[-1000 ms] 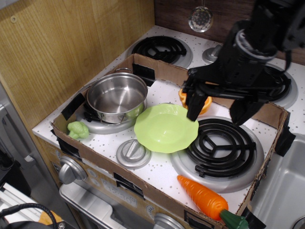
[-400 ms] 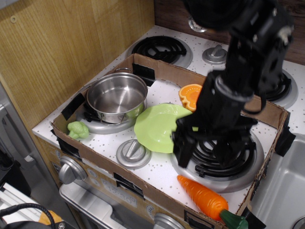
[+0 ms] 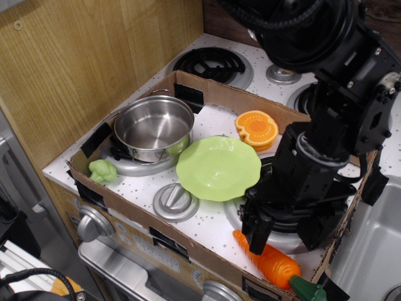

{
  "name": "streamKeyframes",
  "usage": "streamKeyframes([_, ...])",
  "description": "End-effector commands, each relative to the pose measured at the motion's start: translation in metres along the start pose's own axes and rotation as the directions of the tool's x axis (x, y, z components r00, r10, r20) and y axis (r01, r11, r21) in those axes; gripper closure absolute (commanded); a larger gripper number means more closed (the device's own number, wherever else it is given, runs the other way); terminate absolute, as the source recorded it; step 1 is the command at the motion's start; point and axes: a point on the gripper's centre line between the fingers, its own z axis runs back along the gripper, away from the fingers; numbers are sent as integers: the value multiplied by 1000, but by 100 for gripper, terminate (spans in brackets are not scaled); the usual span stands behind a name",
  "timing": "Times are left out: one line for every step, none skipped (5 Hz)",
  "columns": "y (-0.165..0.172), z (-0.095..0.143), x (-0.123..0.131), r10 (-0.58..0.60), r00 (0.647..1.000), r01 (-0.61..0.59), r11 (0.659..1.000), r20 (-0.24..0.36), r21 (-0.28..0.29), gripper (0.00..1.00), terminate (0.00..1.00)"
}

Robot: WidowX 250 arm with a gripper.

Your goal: Put carrot on plate

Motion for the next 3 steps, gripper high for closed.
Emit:
streamKeyframes([-9, -4, -7, -2, 1000, 2, 1000, -7, 2, 0, 0])
streamKeyframes([-4, -13, -8, 9, 1000, -10, 1000, 7, 8, 0, 0])
streamKeyframes([2, -18, -8, 14, 1000, -14, 1000, -1, 15, 100, 0])
